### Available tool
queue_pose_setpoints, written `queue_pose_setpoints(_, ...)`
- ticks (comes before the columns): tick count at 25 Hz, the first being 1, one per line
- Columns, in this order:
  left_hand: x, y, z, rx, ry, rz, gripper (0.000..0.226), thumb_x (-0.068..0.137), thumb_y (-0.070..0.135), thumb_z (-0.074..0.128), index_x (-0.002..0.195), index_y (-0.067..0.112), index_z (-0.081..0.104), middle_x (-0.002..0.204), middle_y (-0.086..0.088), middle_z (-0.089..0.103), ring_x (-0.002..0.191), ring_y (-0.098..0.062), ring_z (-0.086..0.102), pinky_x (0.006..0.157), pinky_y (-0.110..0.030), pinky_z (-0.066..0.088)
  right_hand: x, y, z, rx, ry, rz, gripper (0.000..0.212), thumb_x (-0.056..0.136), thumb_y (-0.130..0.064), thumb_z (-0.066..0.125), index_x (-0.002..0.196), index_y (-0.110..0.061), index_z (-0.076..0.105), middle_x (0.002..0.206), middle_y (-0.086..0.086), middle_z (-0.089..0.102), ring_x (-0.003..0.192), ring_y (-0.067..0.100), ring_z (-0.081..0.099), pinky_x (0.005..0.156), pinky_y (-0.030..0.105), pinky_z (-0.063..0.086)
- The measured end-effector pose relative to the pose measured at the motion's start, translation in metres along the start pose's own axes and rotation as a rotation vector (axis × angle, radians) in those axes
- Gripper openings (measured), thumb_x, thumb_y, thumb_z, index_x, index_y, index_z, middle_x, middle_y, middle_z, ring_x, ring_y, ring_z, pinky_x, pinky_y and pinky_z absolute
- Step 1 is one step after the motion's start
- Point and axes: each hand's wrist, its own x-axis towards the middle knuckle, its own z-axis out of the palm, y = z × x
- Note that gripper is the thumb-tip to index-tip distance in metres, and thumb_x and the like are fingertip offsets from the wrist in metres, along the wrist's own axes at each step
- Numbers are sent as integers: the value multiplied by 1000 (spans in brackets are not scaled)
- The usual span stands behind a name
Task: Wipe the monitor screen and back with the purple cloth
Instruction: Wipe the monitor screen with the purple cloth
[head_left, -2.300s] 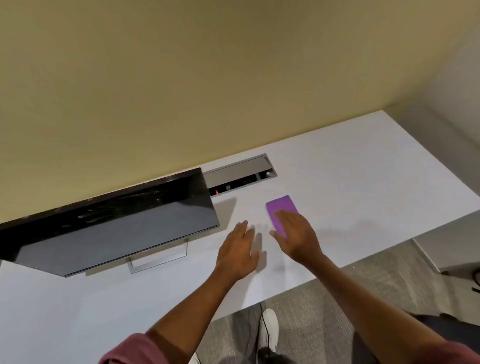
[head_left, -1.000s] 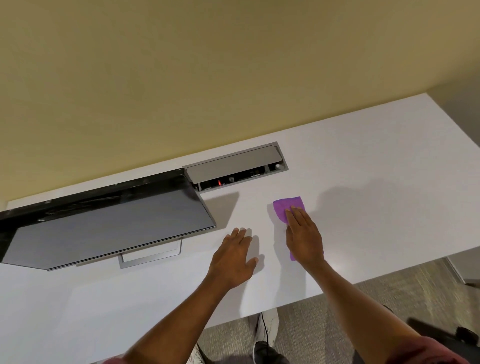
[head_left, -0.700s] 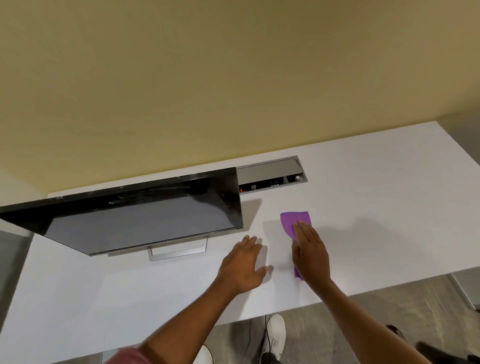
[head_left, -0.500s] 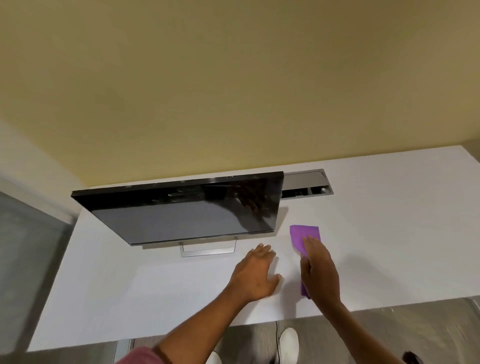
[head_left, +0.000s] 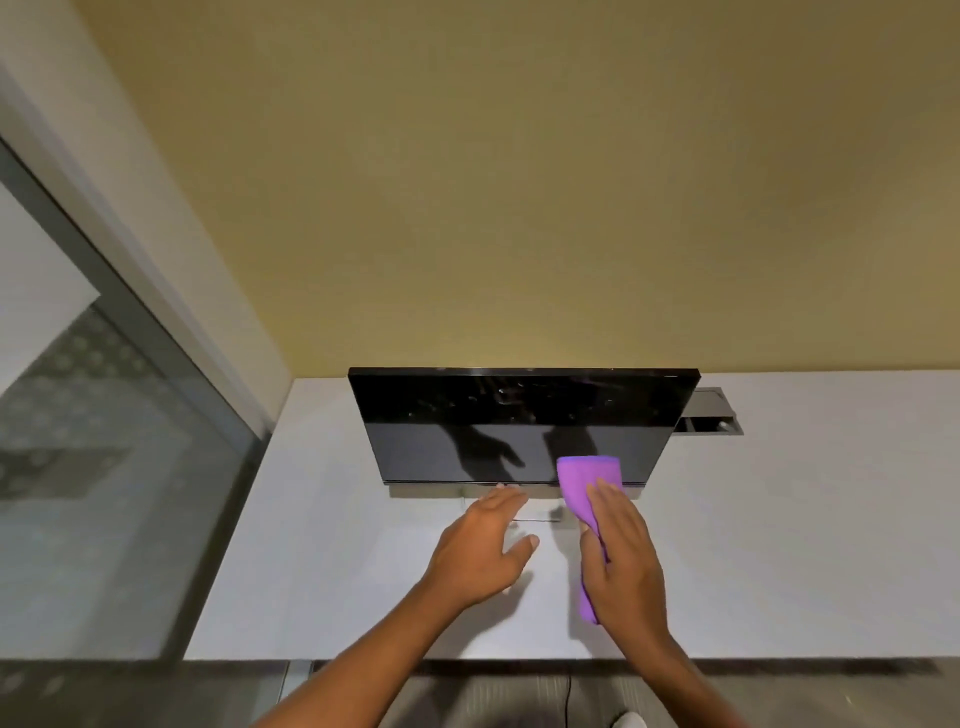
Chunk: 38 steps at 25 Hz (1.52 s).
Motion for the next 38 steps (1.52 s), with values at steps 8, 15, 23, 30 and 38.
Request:
queue_pose_setpoints(8, -26, -35, -102, -158, 333, -2, 57, 101, 41, 67, 156, 32, 54, 163, 13, 51, 157, -1, 34, 124, -30, 37, 66, -97, -9, -87, 68, -518, 53, 97, 4, 64, 149, 1, 58, 161, 13, 52, 155, 31, 42, 124, 49, 41)
queue_pose_setpoints(15, -8, -36, -158, -36, 513, -99, 57, 106, 45, 58, 159, 28, 49, 171, 13, 37, 162, -5, 25, 120, -37, 39, 169, -128, 9, -266, -68, -628, 60, 88, -1, 63, 147, -7, 60, 151, 14, 58, 148, 37, 47, 117, 46, 46)
queue_pose_setpoints(23, 7, -70, -173, 148, 428, -231, 59, 105, 17, 49, 164, 15, 37, 176, -6, 27, 163, -26, 26, 122, -51, 41, 192, -144, 41, -444, -317, -666, 51, 83, -11, 64, 135, -11, 62, 135, 10, 64, 126, 37, 58, 92, 48, 56)
queue_pose_setpoints(30, 5, -82, -194, 142, 533, -61, 59, 89, -8, 47, 137, 20, 65, 135, -1, 68, 116, -23, 62, 81, -35, 52, 184, -195, 98, -467, -351, -695, 57, 87, -17, 61, 144, -13, 57, 146, 12, 60, 132, 36, 55, 96, 47, 52)
queue_pose_setpoints(38, 10, -102, -201, 212, 490, -2, 59, 89, -7, 50, 139, 20, 65, 141, 3, 67, 117, -27, 69, 77, -35, 53, 169, -211, 130, -499, -268, -643, 64, 90, -17, 69, 152, -14, 56, 151, 11, 60, 139, 37, 56, 107, 47, 49)
